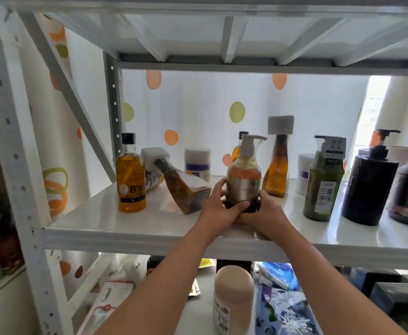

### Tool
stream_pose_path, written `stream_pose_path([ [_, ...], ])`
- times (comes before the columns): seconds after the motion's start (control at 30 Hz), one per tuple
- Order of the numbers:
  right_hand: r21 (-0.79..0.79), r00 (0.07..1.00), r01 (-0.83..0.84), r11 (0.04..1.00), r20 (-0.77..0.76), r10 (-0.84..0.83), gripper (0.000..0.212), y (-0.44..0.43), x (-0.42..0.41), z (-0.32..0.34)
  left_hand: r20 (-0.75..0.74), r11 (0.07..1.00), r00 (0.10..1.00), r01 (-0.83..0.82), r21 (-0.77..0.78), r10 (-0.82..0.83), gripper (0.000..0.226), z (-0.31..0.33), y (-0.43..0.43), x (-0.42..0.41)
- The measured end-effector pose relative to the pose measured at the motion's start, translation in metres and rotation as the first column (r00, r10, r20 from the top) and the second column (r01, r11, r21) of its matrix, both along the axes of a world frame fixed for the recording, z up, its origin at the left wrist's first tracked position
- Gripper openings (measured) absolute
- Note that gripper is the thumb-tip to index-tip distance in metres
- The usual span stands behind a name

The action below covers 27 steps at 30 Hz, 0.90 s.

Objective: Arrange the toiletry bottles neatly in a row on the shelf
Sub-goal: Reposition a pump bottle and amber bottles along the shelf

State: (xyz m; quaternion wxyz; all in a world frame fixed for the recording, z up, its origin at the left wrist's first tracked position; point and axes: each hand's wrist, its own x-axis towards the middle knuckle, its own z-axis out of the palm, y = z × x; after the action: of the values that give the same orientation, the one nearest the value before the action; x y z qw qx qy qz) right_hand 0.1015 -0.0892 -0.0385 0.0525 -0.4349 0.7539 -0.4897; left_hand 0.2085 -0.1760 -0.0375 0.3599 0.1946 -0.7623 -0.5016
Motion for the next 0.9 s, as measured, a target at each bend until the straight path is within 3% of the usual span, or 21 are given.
stream_pose_path([
  [0.57, -0.015, 1.000, 0.003, 1.000, -0.015, -0.003, 0.069, 0.0016, 0.0034, 0.0013, -0.010, 0.998, 0.999, 0.052, 0.030, -0.052, 0.079, 0.0013, 0.0023, 0.0080],
  [0.9, -0.018, 1.000, 0.005, 1.000, -0.015, -0.005, 0.070, -0.0011, 0.0027, -0.0005, 0.013, 1.000, 1.000, -0.010, -0.012, 0.010, 0.077, 0.0016, 0.0045, 0.0035],
])
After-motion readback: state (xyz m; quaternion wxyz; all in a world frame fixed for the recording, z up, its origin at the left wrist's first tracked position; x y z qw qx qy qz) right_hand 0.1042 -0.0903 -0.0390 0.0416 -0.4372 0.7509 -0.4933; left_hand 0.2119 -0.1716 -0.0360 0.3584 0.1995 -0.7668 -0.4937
